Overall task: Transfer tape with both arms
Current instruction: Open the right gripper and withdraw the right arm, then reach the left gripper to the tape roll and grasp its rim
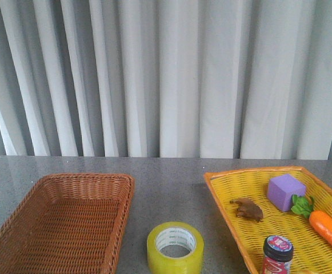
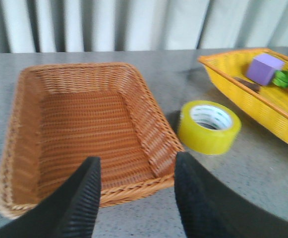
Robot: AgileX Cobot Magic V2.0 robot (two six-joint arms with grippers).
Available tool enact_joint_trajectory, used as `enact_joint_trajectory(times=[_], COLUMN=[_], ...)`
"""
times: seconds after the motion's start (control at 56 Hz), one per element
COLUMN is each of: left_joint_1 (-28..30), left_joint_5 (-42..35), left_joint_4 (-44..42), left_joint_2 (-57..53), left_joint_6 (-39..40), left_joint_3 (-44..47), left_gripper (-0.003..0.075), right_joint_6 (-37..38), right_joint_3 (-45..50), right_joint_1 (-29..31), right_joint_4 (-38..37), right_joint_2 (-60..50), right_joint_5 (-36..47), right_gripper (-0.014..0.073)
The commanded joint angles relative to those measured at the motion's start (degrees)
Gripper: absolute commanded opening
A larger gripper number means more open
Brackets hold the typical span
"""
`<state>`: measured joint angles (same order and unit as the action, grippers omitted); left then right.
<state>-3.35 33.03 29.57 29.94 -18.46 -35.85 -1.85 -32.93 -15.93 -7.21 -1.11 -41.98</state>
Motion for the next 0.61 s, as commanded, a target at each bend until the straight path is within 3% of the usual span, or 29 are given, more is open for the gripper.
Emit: enact_joint_trajectory(times=[0.0,0.143,0.268,0.393,0.589], left_joint_1=[-0.83,-0.90,-0.90,-0.90,-2.89], left_joint_5=[-3.78,-1.21,4.98,9.93,17.21], left_joint_4=[8.74,24.07,31.54,31.51,23.94], left_joint_2=[3.09,10.16,17.95,26.89,40.52], left_joint_6=[-8.97,-24.83,-36.59,-38.80,-36.59], left_joint_3=[-2.05,-4.25,-9.39,-19.04,-39.05], left_gripper=[0.0324,0.0305,0.0305,0.0306,0.0312], right_joint_6=[1.51,6.98,8.01,9.70,10.28], right_joint_3=[-1.26,-0.92,2.76,8.65,10.85], right_joint_1=[0.19,0.19,0.19,0.19,0.19], right_joint_4=[-6.04,-6.10,-6.80,-5.79,-4.34], right_joint_2=[1.15,1.15,1.15,1.15,1.06], right_joint_5=[4.08,3.59,2.35,3.57,8.19], right_gripper=[-0.0006,-0.0006,-0.0006,-0.0006,-0.0005])
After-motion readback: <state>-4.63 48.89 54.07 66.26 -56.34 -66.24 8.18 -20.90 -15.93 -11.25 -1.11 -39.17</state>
